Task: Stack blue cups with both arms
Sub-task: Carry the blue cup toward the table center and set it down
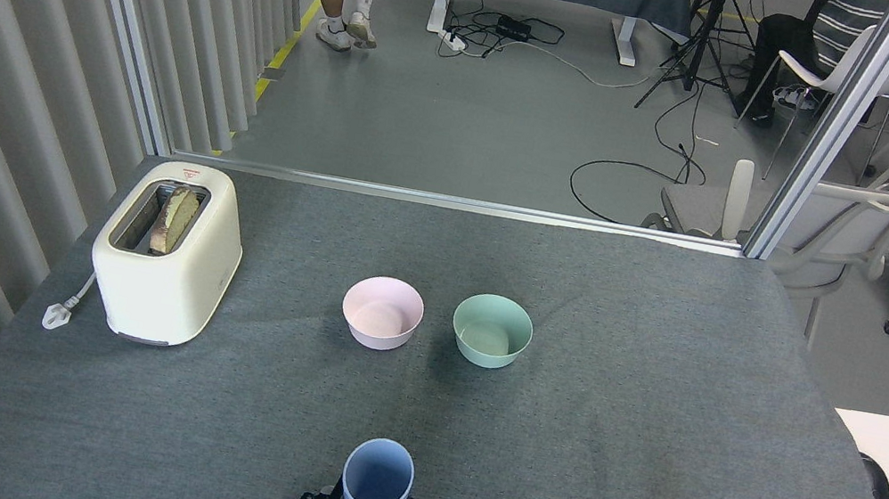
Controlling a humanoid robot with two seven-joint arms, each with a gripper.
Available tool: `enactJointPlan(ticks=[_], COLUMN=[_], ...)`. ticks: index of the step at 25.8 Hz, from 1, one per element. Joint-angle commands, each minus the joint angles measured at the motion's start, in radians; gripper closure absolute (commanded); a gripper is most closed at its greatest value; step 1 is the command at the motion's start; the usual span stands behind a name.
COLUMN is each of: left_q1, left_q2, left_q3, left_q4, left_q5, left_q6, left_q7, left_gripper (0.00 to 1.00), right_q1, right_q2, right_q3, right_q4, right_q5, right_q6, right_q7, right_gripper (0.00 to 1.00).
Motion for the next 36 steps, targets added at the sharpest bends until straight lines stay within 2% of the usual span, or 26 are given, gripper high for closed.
enactJointPlan(ticks=[1,7,12,14,20,28,31,34,36], left_q1=[-0.033,-0.041,-0.038,-0.036,-0.007,0.114,0.186,0.274,0.326], left_q2=[-0.031,-0.036,-0.034,-0.034,-0.030,0.003,0.036,0.081,0.102], left_q3=[-0.003,-0.003,-0.015,-0.026,-0.028,-0.014,0.005,0.012,0.041], left_q4=[0.045,0.064,0.070,0.068,0.052,-0.005,-0.090,-0.218,-0.294], left_q5=[-0.006,-0.028,-0.029,-0.029,-0.028,-0.014,-0.013,-0.013,-0.011], left_q6=[0.000,0.000,0.007,0.009,0.012,0.029,0.095,0.110,0.110], left_q7=[0.008,0.010,0.010,0.010,0.011,0.014,0.016,0.016,0.014], left_gripper=[0.31,0.27,0.06,0.02,0.00,0.00,0.00,0.00,0.00], right_q1=[0.000,0.000,0.000,0.000,0.000,0.000,0.008,0.018,0.009], right_q2=[0.000,0.000,0.000,0.000,0.000,0.000,-0.003,-0.003,-0.002], right_q3=[0.000,0.000,0.010,0.010,0.010,0.011,0.008,-0.029,-0.069], right_q4=[0.008,0.009,0.009,0.009,0.011,0.009,0.009,0.028,0.048], right_q5=[0.000,-0.003,-0.003,-0.002,-0.002,-0.002,-0.010,-0.076,-0.097], right_q6=[0.000,0.000,0.000,0.000,0.000,-0.001,-0.003,-0.010,-0.010], right_q7=[-0.003,-0.011,-0.011,-0.011,-0.011,-0.011,-0.011,-0.009,0.000], right_gripper=[0.00,0.00,0.00,0.00,0.00,0.00,0.00,0.00,0.00])
